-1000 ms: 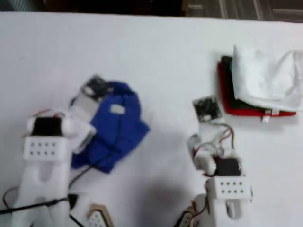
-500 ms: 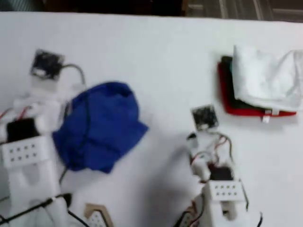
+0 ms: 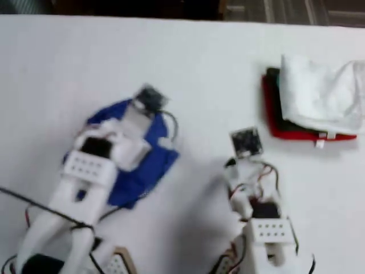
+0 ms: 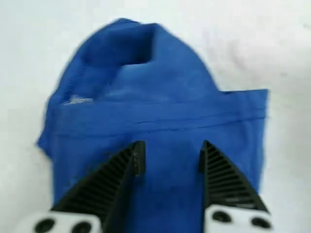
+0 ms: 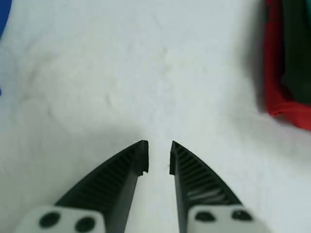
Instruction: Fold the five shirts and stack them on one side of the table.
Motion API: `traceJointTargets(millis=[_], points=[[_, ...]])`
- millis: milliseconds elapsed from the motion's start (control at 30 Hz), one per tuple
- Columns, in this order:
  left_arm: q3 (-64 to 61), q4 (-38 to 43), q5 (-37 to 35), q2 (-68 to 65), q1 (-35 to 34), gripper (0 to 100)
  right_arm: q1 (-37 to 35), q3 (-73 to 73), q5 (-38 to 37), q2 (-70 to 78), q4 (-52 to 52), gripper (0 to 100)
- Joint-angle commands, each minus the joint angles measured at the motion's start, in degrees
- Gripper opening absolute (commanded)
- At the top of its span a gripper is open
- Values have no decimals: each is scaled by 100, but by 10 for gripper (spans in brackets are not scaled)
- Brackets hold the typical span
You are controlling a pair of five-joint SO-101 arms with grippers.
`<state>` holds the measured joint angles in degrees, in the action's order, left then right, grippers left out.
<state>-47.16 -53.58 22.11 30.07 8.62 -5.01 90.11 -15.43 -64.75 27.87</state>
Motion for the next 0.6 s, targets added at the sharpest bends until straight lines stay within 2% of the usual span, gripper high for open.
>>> traceJointTargets(millis=[0, 100, 267, 333, 567], points=[[31, -44, -70, -62, 536, 200, -22, -26, 26, -101, -101, 80], [110, -35, -642, -97, 800, 201, 66, -26, 18, -101, -66, 79], [330, -35, -2646, -105, 844, 257, 716, -53, 9, -154, 303, 80], [365, -26, -3182, -105, 853, 272, 725, -53, 26, -154, 303, 80], [-84, 765, -3051, -123, 905, 272, 558, -53, 9, -154, 303, 80]])
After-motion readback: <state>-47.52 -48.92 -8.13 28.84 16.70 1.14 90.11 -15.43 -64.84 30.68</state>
